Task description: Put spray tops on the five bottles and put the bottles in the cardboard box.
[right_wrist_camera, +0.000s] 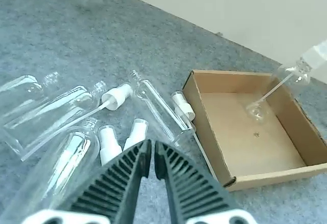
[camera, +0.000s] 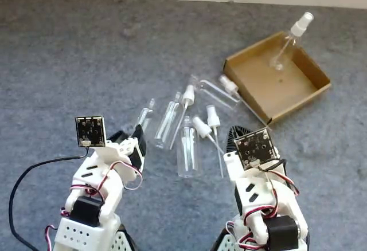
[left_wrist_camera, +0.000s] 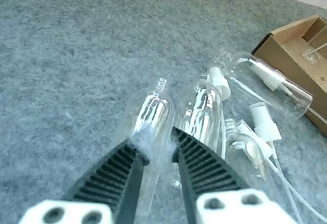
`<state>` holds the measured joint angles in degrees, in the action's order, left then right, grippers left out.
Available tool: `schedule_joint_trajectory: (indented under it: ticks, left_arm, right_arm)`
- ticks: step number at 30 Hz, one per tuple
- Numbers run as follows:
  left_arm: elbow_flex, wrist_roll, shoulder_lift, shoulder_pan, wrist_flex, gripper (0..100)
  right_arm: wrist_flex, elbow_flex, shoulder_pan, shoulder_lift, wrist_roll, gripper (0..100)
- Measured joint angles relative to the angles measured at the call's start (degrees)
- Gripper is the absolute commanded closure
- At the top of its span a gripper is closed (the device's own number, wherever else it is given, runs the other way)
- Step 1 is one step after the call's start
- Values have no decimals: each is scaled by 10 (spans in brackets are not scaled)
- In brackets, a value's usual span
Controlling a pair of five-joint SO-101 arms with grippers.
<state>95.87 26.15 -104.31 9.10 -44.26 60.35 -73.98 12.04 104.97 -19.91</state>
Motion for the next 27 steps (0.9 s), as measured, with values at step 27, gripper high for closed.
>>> schedule_joint_trajectory:
  ticks: [27]
  left_arm:
    - [0, 0, 0, 0, 0, 962]
  right_arm:
    - [0, 34, -9, -77, -4, 988]
